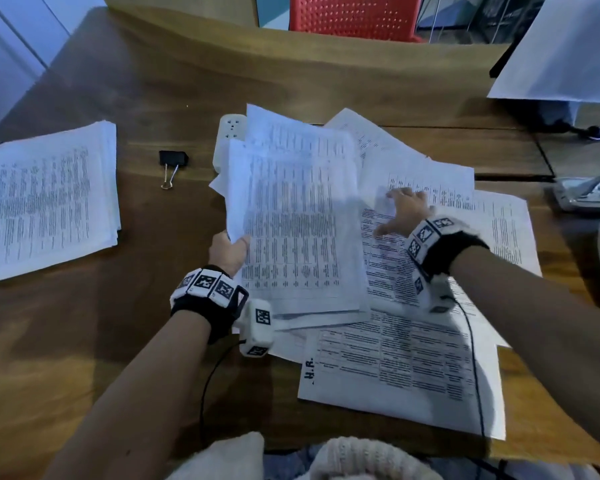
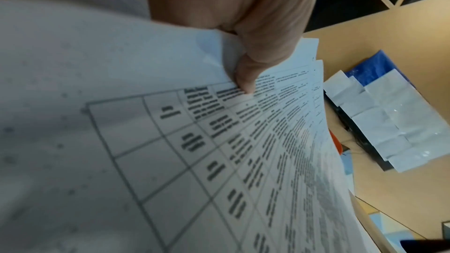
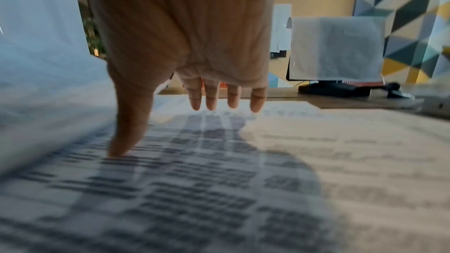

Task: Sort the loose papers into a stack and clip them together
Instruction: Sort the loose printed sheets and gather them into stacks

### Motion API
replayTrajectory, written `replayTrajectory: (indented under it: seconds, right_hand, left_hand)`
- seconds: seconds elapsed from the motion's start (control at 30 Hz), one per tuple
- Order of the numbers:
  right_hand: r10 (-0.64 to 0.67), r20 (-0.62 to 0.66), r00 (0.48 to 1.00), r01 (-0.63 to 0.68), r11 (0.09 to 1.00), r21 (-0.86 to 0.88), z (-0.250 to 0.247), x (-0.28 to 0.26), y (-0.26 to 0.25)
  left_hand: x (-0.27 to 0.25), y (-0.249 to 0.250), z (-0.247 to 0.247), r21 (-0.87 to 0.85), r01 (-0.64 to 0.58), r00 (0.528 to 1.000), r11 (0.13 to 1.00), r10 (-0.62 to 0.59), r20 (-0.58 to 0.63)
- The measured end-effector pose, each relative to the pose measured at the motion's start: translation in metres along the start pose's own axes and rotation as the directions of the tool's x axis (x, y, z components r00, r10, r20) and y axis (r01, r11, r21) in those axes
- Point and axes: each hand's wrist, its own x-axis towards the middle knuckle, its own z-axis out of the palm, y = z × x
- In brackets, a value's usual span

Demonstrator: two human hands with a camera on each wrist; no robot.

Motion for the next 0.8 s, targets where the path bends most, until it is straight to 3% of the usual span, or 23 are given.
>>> replayTrajectory:
  seconds: [0.1, 0.2, 0.33, 0.47, 0.6, 0.67, 0.8]
  right_hand:
    - [0.045, 0.03, 0.999, -0.04, 0.989, -0.139, -0.008, 0.01, 0.018]
    - [0.061, 0.038, 0.997, -0.054, 0.986, -0.156, -0.006, 0.011, 0.025]
    - [0.039, 0.078, 0.996, -0.019, 0.97, -0.243, -0.008, 0.007, 0.025]
    - [0.03, 0.067, 0.997, -0.035, 0.996, 0.076, -0.005, 0.003, 0.031]
    - [0.094, -0.01, 0.996, -0.086, 0.939, 0.333, -0.001, -0.01, 0.033]
    - [0.133, -0.034, 0.991, -0.117, 0.949, 0.293, 0.007, -0.019, 0.027]
    - [0.071, -0.043, 0.997, -0.069, 0.996, 0.055, 0.037, -0.034, 0.013]
  left_hand:
    - [0.008, -0.003, -0.01, 0.017, 0.01, 1.0, 1.0, -0.01, -0.017]
    - [0.012, -0.004, -0.012, -0.003, 0.045, 0.998, 0.999, -0.045, -0.037]
    - [0.009, 0.001, -0.011, -0.115, 0.106, 0.993, 0.988, -0.11, -0.033]
    - [0.005, 0.008, -0.015, -0.16, 0.11, 0.993, 0.981, -0.113, -0.011]
    - [0.004, 0.013, -0.013, -0.188, 0.116, 0.991, 0.975, -0.101, 0.086]
    - [0.003, 0.016, -0.003, -0.093, 0.116, 0.983, 0.989, -0.1, 0.156]
    - [-0.004, 0.021, 0.02, 0.059, 0.105, 0.97, 0.993, -0.116, 0.214]
